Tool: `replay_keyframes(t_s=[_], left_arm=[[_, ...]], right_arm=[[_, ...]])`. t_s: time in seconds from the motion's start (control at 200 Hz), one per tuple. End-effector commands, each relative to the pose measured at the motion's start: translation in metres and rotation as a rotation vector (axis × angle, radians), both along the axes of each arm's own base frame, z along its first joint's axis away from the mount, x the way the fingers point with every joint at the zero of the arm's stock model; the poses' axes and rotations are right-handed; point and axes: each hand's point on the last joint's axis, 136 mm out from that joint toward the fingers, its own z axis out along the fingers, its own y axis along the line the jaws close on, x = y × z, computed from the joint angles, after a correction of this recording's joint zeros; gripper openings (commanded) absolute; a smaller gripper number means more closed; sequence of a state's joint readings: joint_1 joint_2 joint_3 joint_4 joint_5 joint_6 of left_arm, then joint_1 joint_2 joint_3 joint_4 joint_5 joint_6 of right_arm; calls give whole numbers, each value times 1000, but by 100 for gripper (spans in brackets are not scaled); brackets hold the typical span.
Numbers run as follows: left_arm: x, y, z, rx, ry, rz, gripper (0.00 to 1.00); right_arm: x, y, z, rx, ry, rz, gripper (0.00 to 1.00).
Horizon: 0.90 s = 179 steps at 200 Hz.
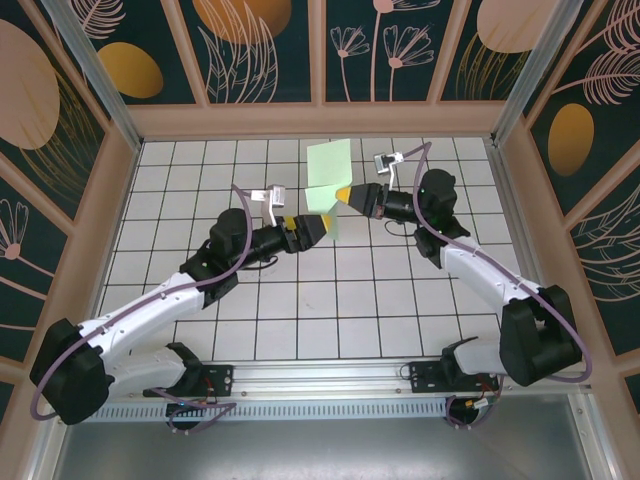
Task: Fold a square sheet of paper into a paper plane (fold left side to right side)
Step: Turn over the paper at the center of the table.
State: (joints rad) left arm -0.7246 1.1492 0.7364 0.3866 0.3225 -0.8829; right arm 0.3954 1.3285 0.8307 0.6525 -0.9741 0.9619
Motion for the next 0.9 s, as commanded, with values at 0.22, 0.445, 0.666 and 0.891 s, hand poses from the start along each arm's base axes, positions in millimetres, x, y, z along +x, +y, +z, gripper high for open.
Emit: replay_keyframes(t_s=[0.22,0.445,0.666,0.891], left_arm=[[-6,-4,39,-146,-50,-49,58],[-5,-6,32,-139,-29,-54,42],[-4,-6,27,-130,-20,-50,27],[1,-4,15,-61,-12,-21,9]], right_arm=[[-14,2,24,58,-40,55,0],[-13,-1,19,58,-25,44,0],[-11,-4,15,50,-13,28,0],[-6,-6,-1,-20,13,-7,0]])
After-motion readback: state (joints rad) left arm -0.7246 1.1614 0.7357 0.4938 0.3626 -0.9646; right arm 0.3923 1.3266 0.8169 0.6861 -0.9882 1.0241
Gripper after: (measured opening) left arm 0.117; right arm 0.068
